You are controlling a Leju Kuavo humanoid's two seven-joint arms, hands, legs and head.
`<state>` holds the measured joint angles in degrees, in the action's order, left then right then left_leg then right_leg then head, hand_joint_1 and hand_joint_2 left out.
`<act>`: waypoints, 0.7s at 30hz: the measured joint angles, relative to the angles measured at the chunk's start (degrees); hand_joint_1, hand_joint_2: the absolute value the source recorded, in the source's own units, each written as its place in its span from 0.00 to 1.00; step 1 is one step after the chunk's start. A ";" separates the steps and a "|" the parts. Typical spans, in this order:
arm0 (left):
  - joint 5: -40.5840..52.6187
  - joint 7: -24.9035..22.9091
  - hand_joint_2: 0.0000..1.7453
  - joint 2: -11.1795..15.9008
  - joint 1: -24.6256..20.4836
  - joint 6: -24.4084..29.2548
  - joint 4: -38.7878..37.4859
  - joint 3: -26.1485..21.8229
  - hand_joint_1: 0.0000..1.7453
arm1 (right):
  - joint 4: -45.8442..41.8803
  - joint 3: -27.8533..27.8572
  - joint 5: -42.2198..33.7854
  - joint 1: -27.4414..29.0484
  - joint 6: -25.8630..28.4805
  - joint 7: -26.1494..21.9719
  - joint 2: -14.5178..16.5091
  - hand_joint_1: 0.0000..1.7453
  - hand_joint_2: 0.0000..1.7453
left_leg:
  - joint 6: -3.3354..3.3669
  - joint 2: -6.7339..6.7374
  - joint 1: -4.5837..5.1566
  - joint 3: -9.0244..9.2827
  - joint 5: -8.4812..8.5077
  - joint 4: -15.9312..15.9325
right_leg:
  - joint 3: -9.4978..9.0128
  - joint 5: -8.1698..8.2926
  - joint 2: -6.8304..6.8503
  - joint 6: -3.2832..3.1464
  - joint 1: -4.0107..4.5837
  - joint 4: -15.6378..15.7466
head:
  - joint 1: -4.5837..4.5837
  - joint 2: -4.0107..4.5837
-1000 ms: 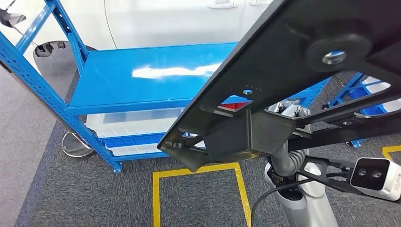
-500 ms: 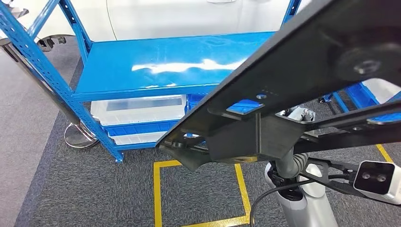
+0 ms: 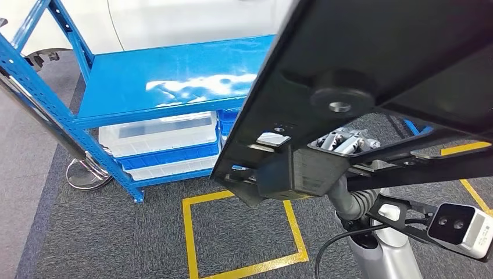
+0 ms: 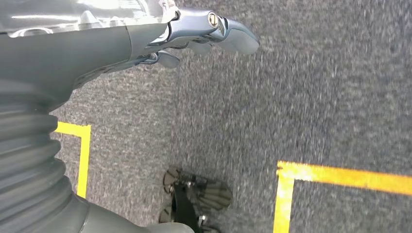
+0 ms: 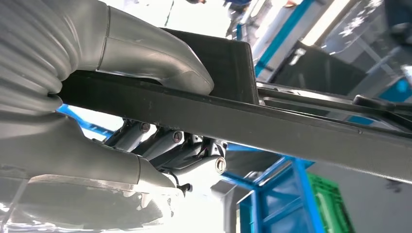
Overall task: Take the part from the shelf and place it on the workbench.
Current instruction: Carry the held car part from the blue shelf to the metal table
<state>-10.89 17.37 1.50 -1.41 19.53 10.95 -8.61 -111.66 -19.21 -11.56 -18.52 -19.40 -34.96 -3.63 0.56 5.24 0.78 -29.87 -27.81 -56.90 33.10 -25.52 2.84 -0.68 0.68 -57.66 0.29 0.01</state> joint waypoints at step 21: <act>0.75 -0.51 1.00 0.25 0.12 0.06 0.00 -0.35 0.00 | -0.41 1.08 -1.07 -3.99 2.37 2.97 -0.29 1.00 1.00 | 0.16 -4.79 -1.90 -1.97 0.82 -1.05 | 7.71 -4.96 -3.73 2.71 -1.43 -12.65 | -0.70 0.00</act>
<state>-10.14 16.85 1.75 -1.29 19.59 10.95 -8.96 -112.07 -18.13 -12.63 -22.51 -17.03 -31.99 -3.92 0.72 0.44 -1.12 -31.83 -26.99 -57.95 40.81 -30.48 -0.89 2.02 -0.75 -70.31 -0.41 0.01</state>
